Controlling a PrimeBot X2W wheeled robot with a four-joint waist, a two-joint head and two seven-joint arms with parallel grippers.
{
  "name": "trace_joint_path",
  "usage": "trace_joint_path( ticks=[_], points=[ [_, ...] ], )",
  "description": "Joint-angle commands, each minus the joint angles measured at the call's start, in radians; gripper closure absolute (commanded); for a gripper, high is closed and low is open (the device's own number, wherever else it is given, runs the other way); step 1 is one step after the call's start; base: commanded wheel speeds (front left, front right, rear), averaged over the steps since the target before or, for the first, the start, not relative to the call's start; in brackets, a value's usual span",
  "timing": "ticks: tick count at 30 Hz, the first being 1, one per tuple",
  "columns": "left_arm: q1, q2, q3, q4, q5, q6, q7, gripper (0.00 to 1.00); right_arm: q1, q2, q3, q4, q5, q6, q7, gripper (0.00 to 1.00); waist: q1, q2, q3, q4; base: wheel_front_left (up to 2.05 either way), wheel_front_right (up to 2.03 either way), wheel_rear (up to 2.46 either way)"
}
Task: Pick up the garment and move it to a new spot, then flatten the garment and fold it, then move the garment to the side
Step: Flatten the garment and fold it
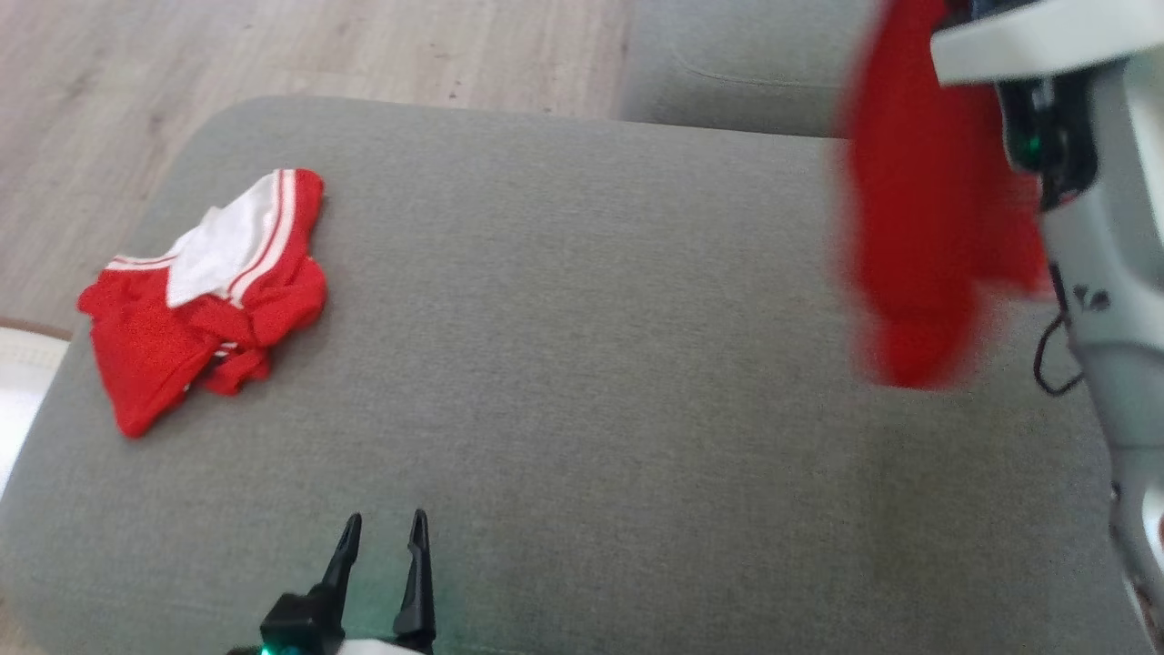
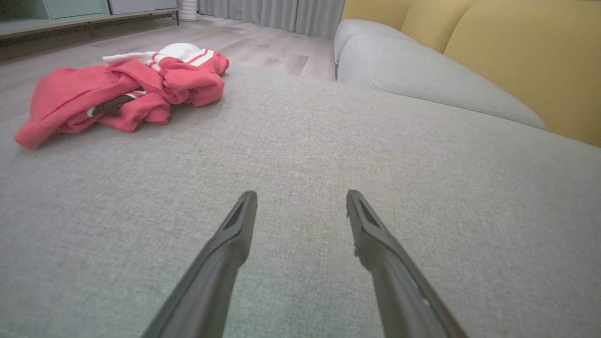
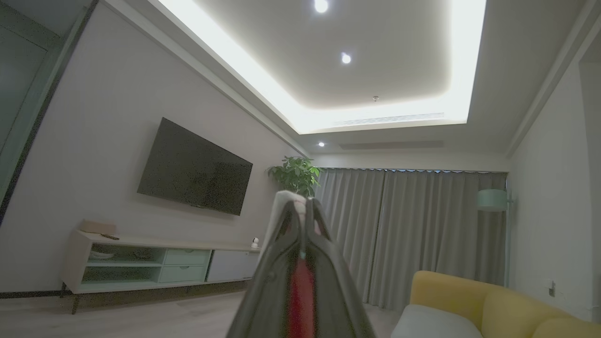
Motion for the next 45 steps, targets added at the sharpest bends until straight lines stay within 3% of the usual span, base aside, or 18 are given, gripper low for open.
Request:
trace_joint_path(
  ticks=[1,8,14,18,19,20,21,26,36,40,45],
  points=[
    [-0.004,0.003,0.032,-0.022,0.006,0.003,-0.005,0.0,-0.052,0.009,0.005,-0.029,0.016,-0.001,-0.009,1.0,0.0001,0.0,-0.008,0.017,0.0,0.0,0.0],
    [0.013,0.003,0.046,-0.032,0.01,0.002,-0.005,0.0,0.045,-0.044,0.008,-0.012,0.035,-0.001,-0.013,1.0,0.0001,0.0,0.007,0.023,0.0,0.0,0.0],
    [-0.001,0.003,0.04,-0.037,0.007,0.001,-0.005,0.0,0.345,-0.133,-0.03,0.013,0.045,-0.001,-0.013,1.0,0.0001,0.0,0.052,-0.007,0.0,0.0,0.0],
    [-0.02,0.003,0.037,-0.038,0.008,0.002,-0.005,0.0,0.54,-0.157,-0.011,0.092,0.019,-0.001,-0.014,1.0,0.0001,0.0,0.077,-0.036,0.0,0.0,0.0],
    [-0.026,0.003,0.037,-0.039,0.009,0.002,-0.005,0.0,0.572,-0.153,-0.013,0.131,0.019,-0.001,-0.01,0.89,0.0001,0.0,0.082,-0.045,0.0,0.0,0.0],
    [-0.03,0.003,0.037,-0.039,0.01,0.002,-0.005,0.0,0.595,-0.144,-0.027,0.175,0.021,-0.001,0.0,0.1,0.0001,0.0,0.084,-0.053,0.0,0.0,0.0],
    [-0.035,0.003,0.037,-0.039,0.01,0.003,-0.005,0.0,0.606,-0.132,-0.038,0.2,0.019,-0.001,0.0,0.0,0.0001,0.0,0.086,-0.061,0.0,0.0,0.0],
    [-0.06,0.003,0.043,-0.044,0.018,0.006,-0.005,0.0,0.622,-0.094,-0.106,0.246,-0.075,-0.001,-0.012,0.0,0.0001,0.0,0.09,-0.094,0.0,0.0,0.0],
    [-0.225,0.003,0.016,-0.08,-0.011,-0.004,-0.005,0.0,0.692,0.056,-0.233,0.109,-0.194,-0.001,-0.013,0.0,0.0001,0.0,0.148,-0.154,0.0,0.0,0.0],
    [-0.358,0.003,-0.031,-0.02,-0.047,-0.023,-0.005,0.0,0.691,0.09,-0.227,0.087,-0.206,-0.001,-0.014,0.0,0.0001,0.0,0.186,-0.188,0.0,0.0,0.0],
    [-0.533,0.003,-0.105,0.156,-0.153,-0.051,-0.005,0.0,0.687,0.11,-0.209,0.081,-0.21,-0.001,-0.014,0.0,0.0001,0.0,0.222,-0.233,0.0,0.0,0.0]
  ],
)
